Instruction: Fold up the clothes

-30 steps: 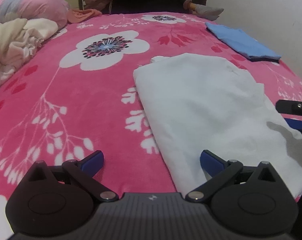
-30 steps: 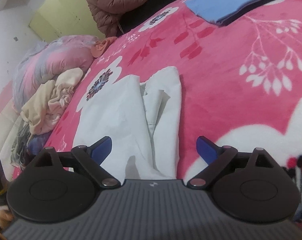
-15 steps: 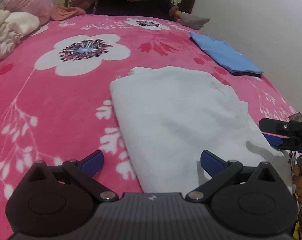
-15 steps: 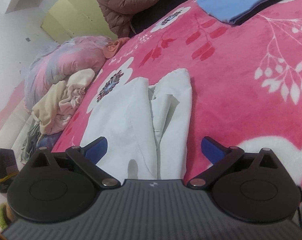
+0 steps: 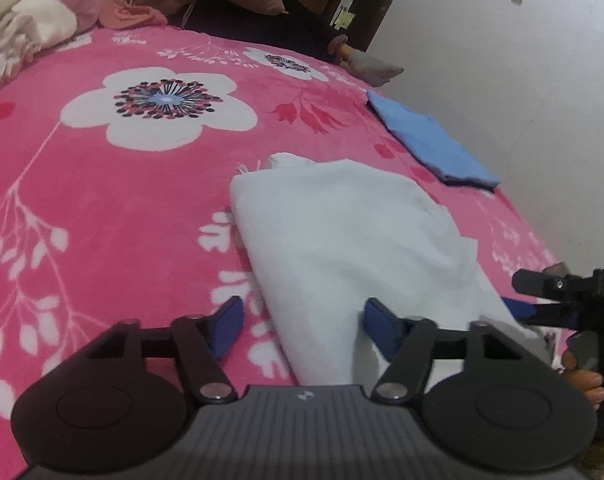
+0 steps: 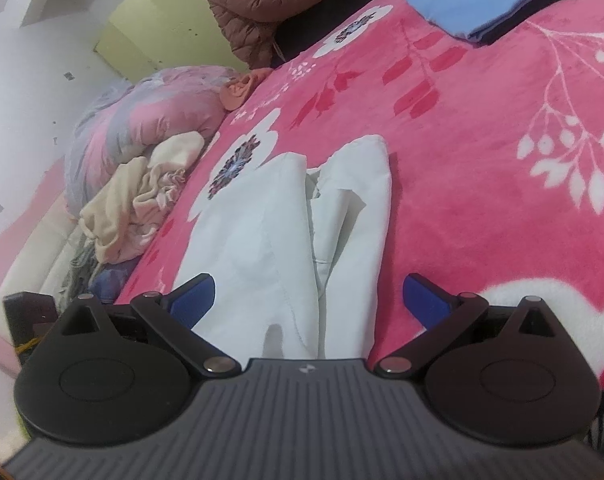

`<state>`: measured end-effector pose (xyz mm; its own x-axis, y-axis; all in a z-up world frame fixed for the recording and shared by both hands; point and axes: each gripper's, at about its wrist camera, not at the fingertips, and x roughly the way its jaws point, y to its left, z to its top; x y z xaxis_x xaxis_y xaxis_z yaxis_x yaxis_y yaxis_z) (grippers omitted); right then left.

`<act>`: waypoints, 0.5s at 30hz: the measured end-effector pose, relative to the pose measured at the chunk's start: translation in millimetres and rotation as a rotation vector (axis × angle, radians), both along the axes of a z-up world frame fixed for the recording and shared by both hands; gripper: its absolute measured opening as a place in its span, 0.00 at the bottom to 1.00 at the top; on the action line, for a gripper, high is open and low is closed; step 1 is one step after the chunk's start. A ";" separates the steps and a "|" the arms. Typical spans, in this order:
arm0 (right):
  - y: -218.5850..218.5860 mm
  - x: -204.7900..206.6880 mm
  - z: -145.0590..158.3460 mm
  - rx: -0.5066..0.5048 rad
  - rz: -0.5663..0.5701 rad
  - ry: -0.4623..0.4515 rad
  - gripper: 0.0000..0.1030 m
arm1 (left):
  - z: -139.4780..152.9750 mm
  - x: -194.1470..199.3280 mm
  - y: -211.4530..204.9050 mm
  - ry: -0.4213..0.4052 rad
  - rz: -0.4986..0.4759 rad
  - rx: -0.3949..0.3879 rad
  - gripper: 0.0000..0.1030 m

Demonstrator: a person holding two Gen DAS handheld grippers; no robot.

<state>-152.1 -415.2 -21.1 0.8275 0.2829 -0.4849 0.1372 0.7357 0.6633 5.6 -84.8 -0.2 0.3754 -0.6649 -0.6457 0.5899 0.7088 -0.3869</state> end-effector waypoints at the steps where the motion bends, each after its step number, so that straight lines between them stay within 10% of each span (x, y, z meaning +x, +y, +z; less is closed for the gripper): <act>1: -1.7 0.7 0.0 0.006 0.007 0.001 0.97 | -1.3 2.5 2.7 0.013 -0.008 -0.015 0.55; 15: -23.4 54.3 -4.5 0.080 0.089 0.042 0.84 | -25.3 51.2 4.9 0.227 -0.018 -0.211 0.38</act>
